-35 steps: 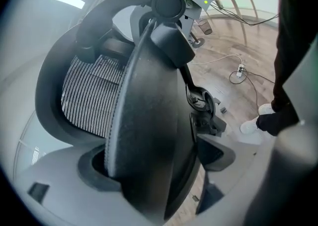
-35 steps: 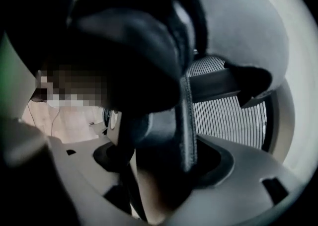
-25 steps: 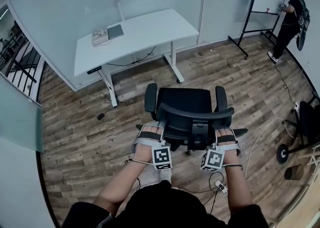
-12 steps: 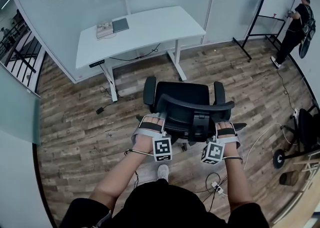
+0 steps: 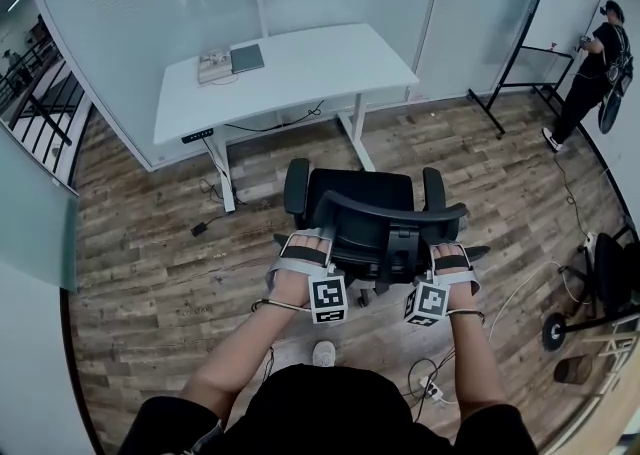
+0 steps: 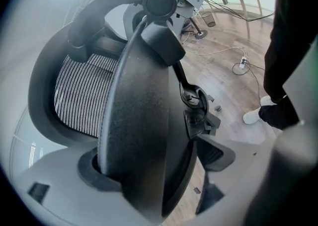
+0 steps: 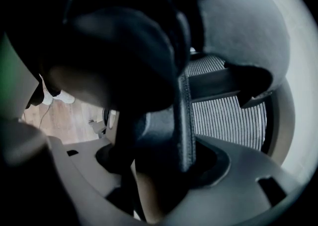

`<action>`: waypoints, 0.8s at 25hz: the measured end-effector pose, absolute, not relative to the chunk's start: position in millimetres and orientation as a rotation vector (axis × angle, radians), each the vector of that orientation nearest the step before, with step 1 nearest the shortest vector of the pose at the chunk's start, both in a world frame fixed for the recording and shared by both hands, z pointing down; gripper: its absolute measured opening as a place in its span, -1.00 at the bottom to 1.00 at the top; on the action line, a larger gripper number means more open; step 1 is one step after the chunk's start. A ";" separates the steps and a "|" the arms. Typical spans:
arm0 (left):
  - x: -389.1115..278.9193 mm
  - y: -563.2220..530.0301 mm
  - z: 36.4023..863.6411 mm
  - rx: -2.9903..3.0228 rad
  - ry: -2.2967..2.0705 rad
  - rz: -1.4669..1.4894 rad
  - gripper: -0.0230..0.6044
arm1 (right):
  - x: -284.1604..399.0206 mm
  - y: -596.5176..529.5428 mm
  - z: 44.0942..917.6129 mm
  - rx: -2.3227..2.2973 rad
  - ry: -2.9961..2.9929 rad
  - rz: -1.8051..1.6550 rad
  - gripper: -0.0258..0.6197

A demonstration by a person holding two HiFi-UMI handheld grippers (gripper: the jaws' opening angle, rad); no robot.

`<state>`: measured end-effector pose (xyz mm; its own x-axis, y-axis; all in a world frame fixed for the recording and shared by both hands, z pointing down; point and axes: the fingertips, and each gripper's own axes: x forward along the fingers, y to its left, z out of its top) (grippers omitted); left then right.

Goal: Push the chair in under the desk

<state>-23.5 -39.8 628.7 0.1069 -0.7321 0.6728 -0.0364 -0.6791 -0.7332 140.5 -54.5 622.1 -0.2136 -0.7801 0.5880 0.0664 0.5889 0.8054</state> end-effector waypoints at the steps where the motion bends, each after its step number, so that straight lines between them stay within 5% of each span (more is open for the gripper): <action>1: -24.6 -42.4 628.7 -1.833 0.755 -1.622 0.59 | 139.2 -58.0 622.0 0.611 -1.611 -0.873 0.02; 20: -42.8 -105.1 631.0 -1.808 0.850 -1.668 0.59 | 118.6 -141.4 620.8 0.625 -1.670 -0.902 0.04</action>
